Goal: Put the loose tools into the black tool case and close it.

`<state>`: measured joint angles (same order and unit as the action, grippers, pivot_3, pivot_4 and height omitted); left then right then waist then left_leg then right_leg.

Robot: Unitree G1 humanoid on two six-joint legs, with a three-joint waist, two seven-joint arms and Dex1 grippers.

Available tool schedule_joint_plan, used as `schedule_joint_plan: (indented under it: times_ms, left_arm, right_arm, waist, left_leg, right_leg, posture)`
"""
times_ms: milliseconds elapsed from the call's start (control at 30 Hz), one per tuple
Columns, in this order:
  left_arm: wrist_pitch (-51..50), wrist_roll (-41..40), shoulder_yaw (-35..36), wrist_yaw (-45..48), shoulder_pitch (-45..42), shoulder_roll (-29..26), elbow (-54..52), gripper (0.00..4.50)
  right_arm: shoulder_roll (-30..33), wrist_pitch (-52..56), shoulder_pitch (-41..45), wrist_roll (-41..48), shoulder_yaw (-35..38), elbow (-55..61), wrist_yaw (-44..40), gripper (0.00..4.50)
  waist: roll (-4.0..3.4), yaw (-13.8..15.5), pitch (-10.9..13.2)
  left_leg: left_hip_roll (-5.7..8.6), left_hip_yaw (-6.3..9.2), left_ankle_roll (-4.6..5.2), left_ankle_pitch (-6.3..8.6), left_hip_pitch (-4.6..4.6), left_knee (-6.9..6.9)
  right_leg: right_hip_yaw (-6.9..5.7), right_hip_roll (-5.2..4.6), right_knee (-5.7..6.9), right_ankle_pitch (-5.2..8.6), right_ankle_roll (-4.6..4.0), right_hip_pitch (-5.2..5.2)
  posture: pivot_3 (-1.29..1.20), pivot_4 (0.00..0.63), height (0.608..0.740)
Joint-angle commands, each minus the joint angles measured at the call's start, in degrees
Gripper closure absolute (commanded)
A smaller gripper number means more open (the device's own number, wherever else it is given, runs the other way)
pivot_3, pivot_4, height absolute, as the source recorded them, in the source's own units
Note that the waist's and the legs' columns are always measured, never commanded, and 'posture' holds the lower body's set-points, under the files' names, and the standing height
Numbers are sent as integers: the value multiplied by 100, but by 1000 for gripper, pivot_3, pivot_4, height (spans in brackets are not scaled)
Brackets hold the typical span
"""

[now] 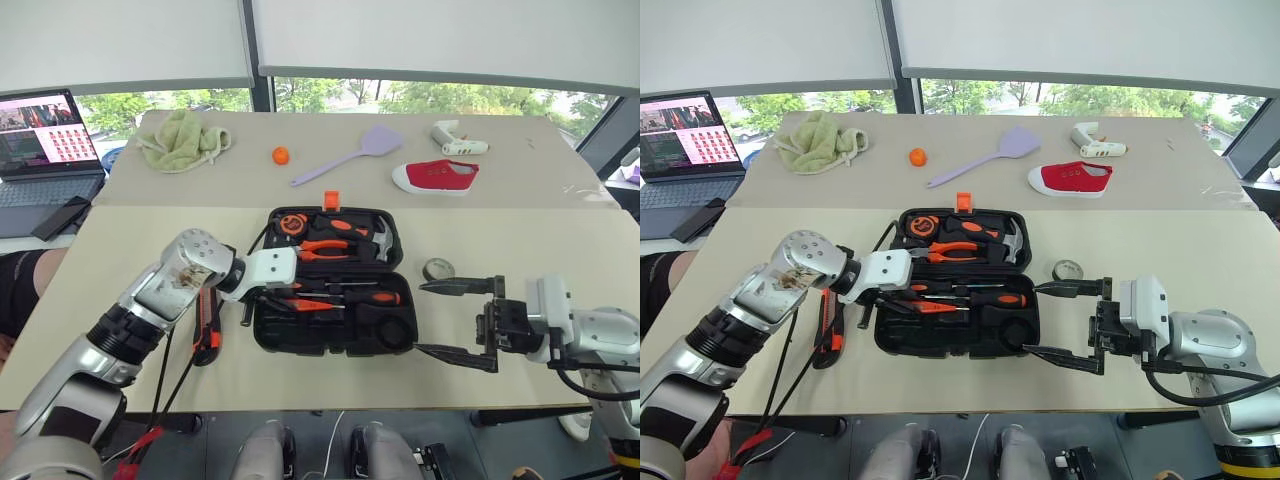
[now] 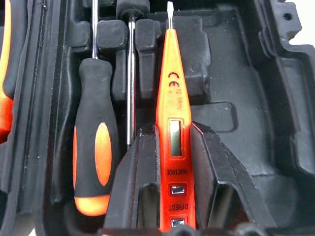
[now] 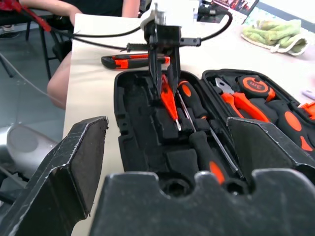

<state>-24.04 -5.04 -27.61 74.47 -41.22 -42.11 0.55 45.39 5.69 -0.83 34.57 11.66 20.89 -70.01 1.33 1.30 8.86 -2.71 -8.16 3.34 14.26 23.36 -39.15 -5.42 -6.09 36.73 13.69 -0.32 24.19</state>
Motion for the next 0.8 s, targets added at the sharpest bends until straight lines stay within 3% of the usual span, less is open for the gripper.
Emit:
schedule_joint_plan:
  times_ms: [33, 300, 367, 500, 667, 767, 800]
  left_arm:
    - [-118, 181, -77, 95, -72, 34, -130, 4071]
    - [-577, 238, 2, -42, -60, 221, -303, 4071]
    - [-556, 103, 87, 104, -38, 181, -417, 3072]
    - [-464, -163, 501, 122, -82, 106, -595, 1781]
    - [-682, -561, 951, 213, 5, -122, -1056, 1781]
    - [-577, -701, 1201, -108, 212, 79, -1036, 1781]
    - [-360, -681, 1202, -145, 315, 141, -933, 2021]
  right_arm:
    - [8, -1, -62, 117, 178, 223, 61, 0]
    - [2, 14, -77, 155, 175, 241, 91, 0]
    - [-4, 19, -69, 155, 160, 236, 95, 0]
    - [-3, 38, -46, 162, 134, 215, 88, 0]
    - [11, 56, -41, 156, 135, 173, 74, 0]
    - [-20, 45, -21, 115, 81, 141, 91, 0]
    - [-43, 45, 4, 97, 44, 130, 111, 0]
  waist:
    - [0, 1, 0]
    - [0, 21, 0]
    - [0, 20, 0]
    - [3, 12, 2]
    - [5, 0, 3]
    - [5, 0, 3]
    - [5, 4, 3]
  left_leg:
    - [0, 0, 0, 0, 0, -1]
    - [1, 3, 3, 1, -2, -7]
    - [1, 3, 3, 1, -1, -8]
    - [0, 3, -3, -2, 2, -8]
    - [-1, 3, -5, -3, 1, -9]
    - [0, 3, -7, -5, -1, -9]
    - [0, 3, -7, -5, -3, -9]
  right_leg:
    - [1, 0, 0, 0, 1, 0]
    - [0, 0, 6, 1, 3, -4]
    - [1, 0, 6, 1, 3, -3]
    - [1, 0, 6, 0, 2, 0]
    - [1, 0, 8, 0, 2, -1]
    - [3, -1, 8, 1, 3, -3]
    - [3, -2, 8, 1, 4, -5]
  posture:
    - [0, 150, 740]
    - [0, 150, 740]
    - [0, 150, 740]
    - [0, 150, 740]
    - [0, 150, 740]
    - [0, 150, 740]
    - [0, 150, 740]
